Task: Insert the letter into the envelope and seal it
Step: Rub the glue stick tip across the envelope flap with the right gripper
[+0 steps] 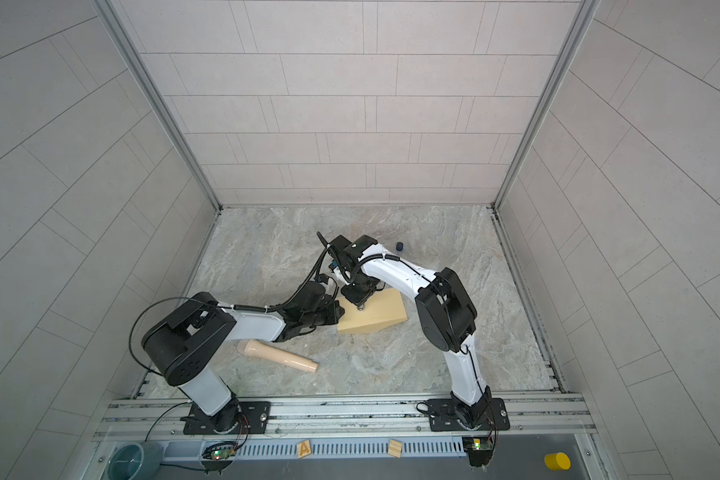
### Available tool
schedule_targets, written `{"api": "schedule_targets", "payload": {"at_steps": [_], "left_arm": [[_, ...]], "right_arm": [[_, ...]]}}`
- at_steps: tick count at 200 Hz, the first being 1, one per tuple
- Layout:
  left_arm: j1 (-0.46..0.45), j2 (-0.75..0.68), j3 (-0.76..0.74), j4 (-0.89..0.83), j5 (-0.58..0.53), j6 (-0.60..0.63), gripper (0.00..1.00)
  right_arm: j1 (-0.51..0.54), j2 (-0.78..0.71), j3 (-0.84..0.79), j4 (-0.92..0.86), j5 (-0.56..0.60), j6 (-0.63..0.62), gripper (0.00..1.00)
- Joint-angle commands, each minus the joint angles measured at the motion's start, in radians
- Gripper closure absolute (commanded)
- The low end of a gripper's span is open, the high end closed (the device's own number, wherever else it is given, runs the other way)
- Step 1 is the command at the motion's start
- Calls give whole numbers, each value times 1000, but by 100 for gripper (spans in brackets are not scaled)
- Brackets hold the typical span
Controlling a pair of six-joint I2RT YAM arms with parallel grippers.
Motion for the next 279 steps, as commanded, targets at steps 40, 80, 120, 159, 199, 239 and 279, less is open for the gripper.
{"api": "schedule_targets", "payload": {"at_steps": [40, 80, 120, 159, 199, 239, 279], "left_arm": [[3, 39, 1, -54, -18, 12, 100], [2, 44, -2, -52, -18, 11, 100], [3, 44, -4, -49, -17, 12, 100], [3, 44, -3, -48, -18, 10, 100], [3, 46, -5, -46, -17, 8, 100], [2, 47, -6, -45, -17, 9, 100], [3, 47, -6, -44, -16, 8, 100]], "right_arm": [[9, 27, 5, -46, 62, 10, 100], [-5, 22, -16, -58, 96, 3, 100], [-32, 4, -50, -59, 114, -3, 100], [-63, -18, -93, -59, 129, -13, 100], [-99, -45, -139, -54, 145, -21, 100], [-125, -58, -165, -52, 168, -20, 100], [-124, -87, -134, -26, 114, -15, 100]]}}
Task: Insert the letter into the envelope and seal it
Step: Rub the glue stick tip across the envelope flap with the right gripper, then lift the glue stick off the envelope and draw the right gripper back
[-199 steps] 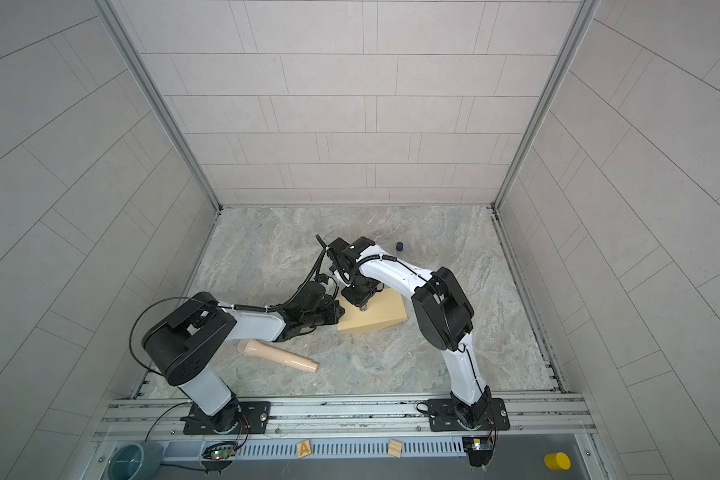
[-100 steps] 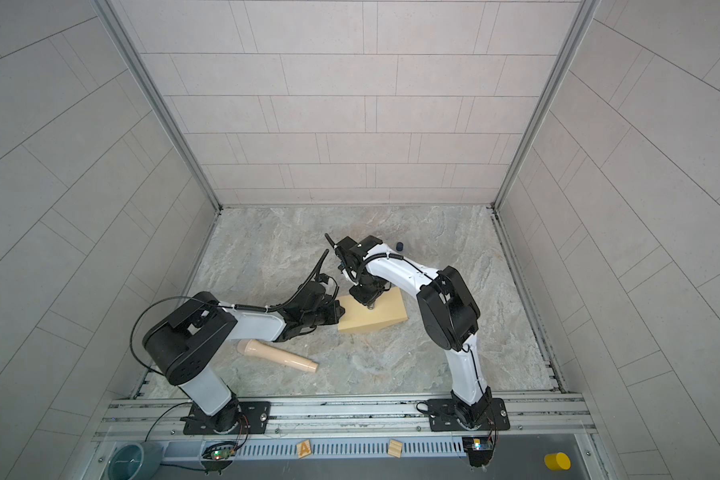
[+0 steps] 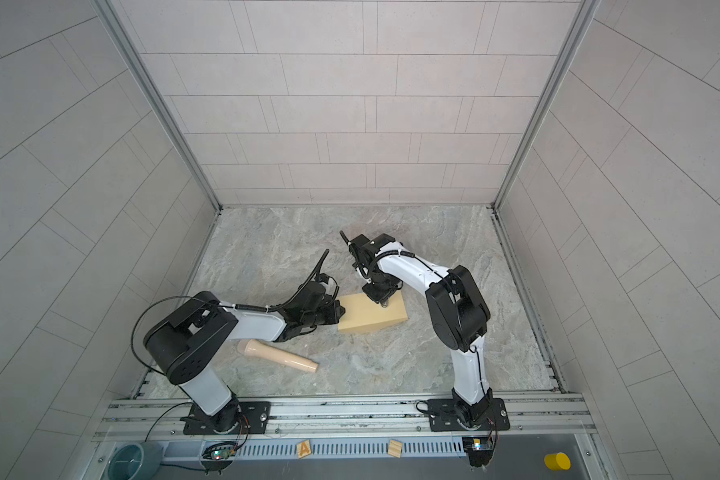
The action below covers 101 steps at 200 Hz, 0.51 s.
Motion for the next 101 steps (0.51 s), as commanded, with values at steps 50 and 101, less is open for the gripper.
{"api": "schedule_targets", "payload": {"at_steps": [50, 101], "left_arm": [[2, 41, -6, -63, -14, 8, 100], [2, 40, -6, -59, -11, 8, 100]], "right_arm": [[-45, -178, -16, 60, -119, 4, 100], [-57, -239, -30, 107, -201, 27, 100]]}}
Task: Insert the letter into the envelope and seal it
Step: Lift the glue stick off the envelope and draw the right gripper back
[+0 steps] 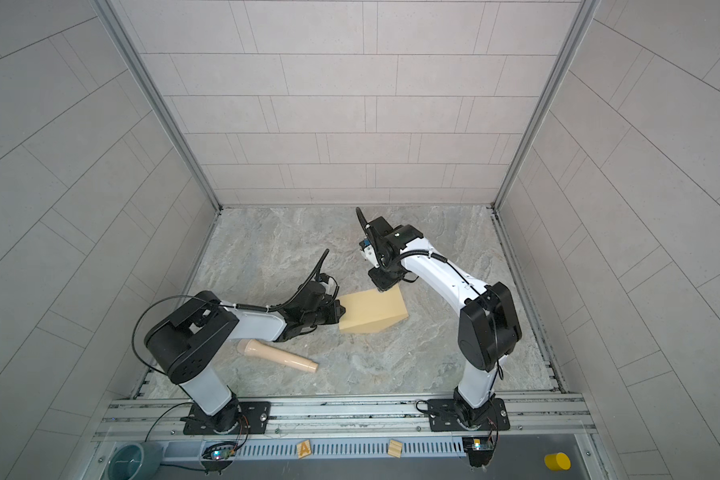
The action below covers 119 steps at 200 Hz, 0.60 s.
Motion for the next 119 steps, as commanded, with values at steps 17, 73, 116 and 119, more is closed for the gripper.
{"api": "schedule_targets", "payload": {"at_steps": [17, 73, 116, 119], "left_arm": [[2, 33, -8, -71, -15, 8, 100], [3, 32, -8, -70, -16, 5, 100], [2, 33, -10, -69, -15, 5, 100], [2, 33, -10, -69, -14, 5, 100]], "right_arm": [[24, 26, 10, 11, -59, 20, 100], [110, 145, 58, -2, 13, 36, 100], [141, 240, 103, -32, 52, 35, 100], [142, 245, 104, -32, 53, 36, 100]]}}
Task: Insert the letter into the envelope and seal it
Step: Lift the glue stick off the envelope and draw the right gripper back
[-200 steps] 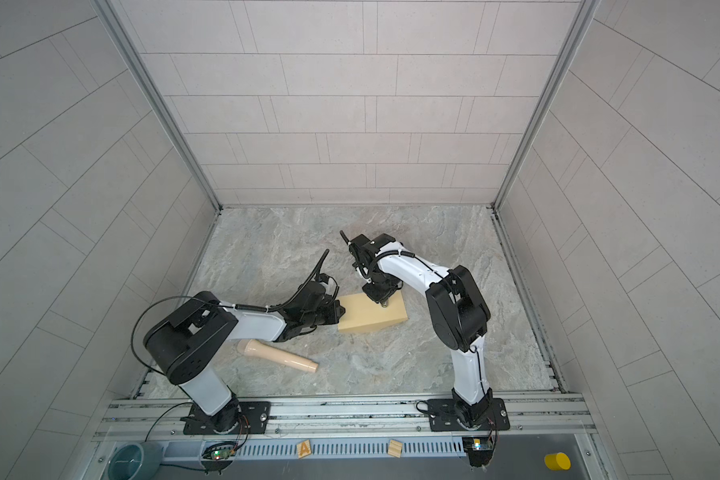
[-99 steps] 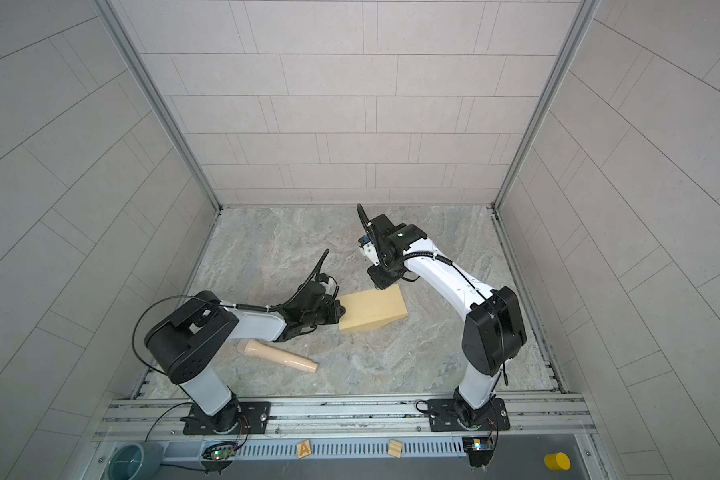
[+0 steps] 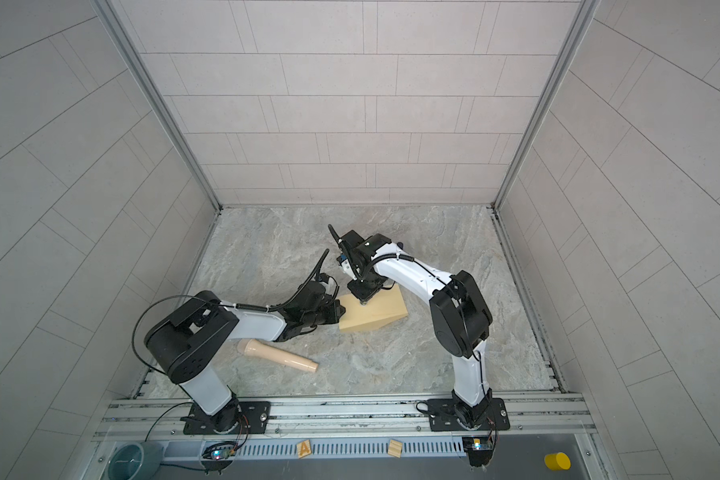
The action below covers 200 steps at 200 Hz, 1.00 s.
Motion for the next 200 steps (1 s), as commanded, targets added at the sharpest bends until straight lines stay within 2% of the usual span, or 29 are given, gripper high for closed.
{"api": "schedule_targets", "payload": {"at_steps": [1, 76, 151, 200], "left_arm": [[2, 32, -9, -70, -15, 7, 100], [3, 36, -5, -70, -13, 6, 100], [3, 29, -5, -75, -14, 8, 100], [2, 28, -2, -77, -12, 7, 100]], "right_arm": [[7, 27, 26, -41, 42, 13, 100], [8, 72, 22, -88, 136, -4, 100], [-57, 52, -31, -106, 215, -11, 100], [-66, 63, -16, -103, 177, -11, 100]]}}
